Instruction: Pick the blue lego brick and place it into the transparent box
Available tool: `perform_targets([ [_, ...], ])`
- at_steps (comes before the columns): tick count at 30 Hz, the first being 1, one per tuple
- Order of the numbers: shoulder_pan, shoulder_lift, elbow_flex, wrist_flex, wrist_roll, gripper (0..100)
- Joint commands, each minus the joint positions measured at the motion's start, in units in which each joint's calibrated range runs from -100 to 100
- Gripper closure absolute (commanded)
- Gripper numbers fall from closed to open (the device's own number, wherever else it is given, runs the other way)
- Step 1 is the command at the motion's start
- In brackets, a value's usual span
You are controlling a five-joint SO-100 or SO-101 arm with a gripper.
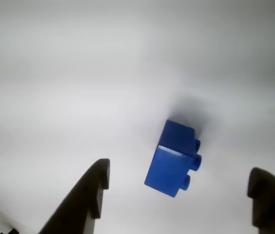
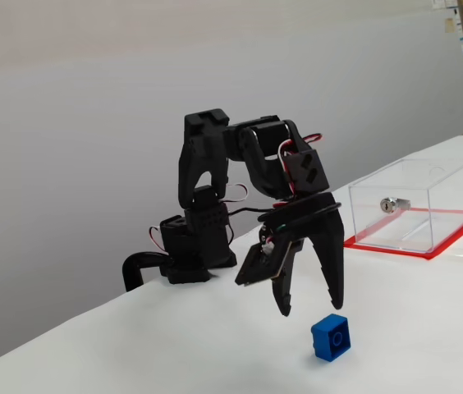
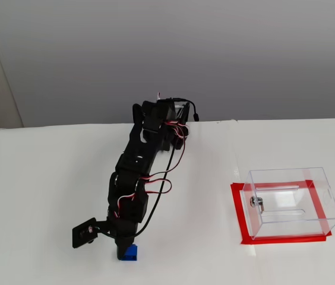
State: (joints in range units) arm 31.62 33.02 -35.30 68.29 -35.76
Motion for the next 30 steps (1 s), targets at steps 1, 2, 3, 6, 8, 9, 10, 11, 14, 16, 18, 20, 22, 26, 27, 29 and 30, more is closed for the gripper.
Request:
perform_targets([
  [1,0.4,1.6,-7.3,-0.5,-0.2,69],
  [2,0.3,2.2,-7.6,-0.4,-0.2,69],
  [3,0.0,2.8,-7.6,-0.4,-0.2,69],
  [6,-1.1,3.8,-7.7,-0.4,-0.5,69],
  [8,-1.8,3.9,-7.3,-0.4,-0.5,69],
  [9,-2.0,3.9,-7.2,-0.4,-0.5,69],
  [10,-2.2,3.9,-7.0,-0.4,-0.6,69],
  [11,-2.5,3.9,-7.0,-0.4,-0.6,69],
  [14,-3.2,4.1,-6.9,-0.4,-0.6,69],
  [16,-3.9,4.1,-6.9,-0.4,-0.6,69],
  [18,-4.2,4.1,-6.8,-0.3,-0.6,69],
  [20,-4.5,4.2,-6.8,-0.3,-0.6,69],
  [22,-4.6,4.2,-6.7,-0.3,-0.6,69],
  [26,-5.4,4.5,-6.6,-0.3,-0.6,69],
  [27,-5.5,4.9,-6.6,-0.3,-0.6,69],
  [29,-5.6,6.1,-6.7,-0.3,-0.6,69],
  [30,-5.6,6.6,-6.7,-0.3,-0.6,69],
])
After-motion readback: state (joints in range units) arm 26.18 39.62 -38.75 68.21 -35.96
